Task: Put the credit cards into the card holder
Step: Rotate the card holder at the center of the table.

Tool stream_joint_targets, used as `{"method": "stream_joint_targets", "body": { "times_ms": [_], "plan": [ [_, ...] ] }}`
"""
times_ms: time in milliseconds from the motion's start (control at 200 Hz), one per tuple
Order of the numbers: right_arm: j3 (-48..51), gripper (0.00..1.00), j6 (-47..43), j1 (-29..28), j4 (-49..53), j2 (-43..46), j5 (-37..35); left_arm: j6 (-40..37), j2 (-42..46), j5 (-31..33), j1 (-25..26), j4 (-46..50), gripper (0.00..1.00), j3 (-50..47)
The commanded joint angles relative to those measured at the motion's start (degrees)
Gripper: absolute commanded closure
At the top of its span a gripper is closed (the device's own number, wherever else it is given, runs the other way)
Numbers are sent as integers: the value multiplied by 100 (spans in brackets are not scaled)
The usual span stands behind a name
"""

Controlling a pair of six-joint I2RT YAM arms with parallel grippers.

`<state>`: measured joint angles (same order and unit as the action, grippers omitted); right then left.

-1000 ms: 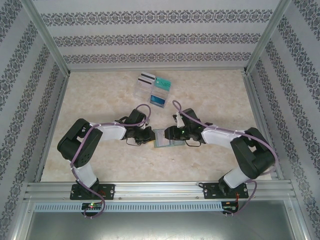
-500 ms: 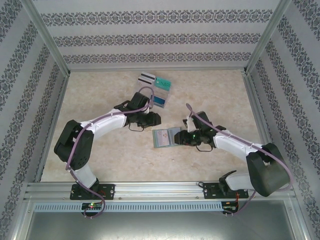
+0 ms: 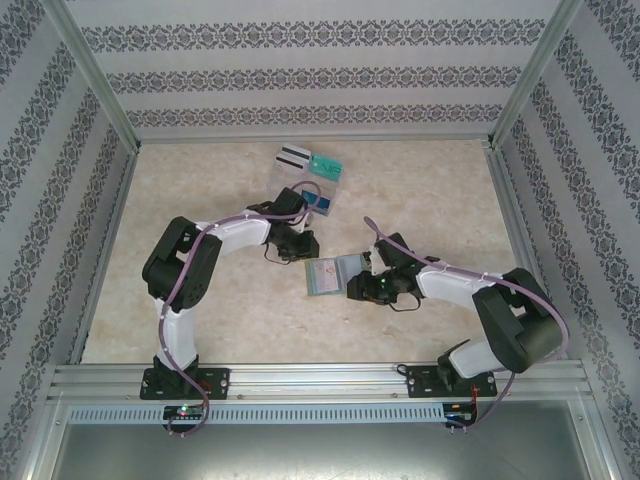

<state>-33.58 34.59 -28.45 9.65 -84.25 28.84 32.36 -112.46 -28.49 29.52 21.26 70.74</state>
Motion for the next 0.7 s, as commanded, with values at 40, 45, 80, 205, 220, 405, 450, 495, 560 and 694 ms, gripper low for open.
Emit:
{"method": "stream_joint_targets", "body": {
  "times_ms": [40,45,80,205,220,405,450,495,560,694],
  "plan": [
    [-549,55,-233,133,-890,-565,-440,210,436,-168,19,-201,82,-581],
    [-569,55,-238,140,-888,-583,-432,223,453,-167,23,-214,82,-602],
    [-718,55,-291,181,-886,-725,-370,296,551,-171,43,-287,83,-756],
    [-1197,55,-396,260,-881,-1121,-167,531,870,-171,198,-404,83,-1179],
    [-1267,55,-417,261,-859,-1173,-149,545,903,-159,215,-403,83,-1216],
    [-2024,55,-564,296,-665,-1779,261,1082,1320,-57,561,-913,84,-1729],
    [-2229,55,-653,296,-557,-1945,414,1203,1345,-20,659,-1047,84,-1778],
    [-2416,55,-734,295,-423,-2075,522,1325,1336,27,771,-1197,84,-1812],
    [-2686,55,-906,309,-156,-2256,665,1494,1262,58,942,-1463,84,-1835],
    [-3210,55,-1189,329,407,-2612,974,1867,930,79,1250,-2098,85,-1809]
  ]
}}
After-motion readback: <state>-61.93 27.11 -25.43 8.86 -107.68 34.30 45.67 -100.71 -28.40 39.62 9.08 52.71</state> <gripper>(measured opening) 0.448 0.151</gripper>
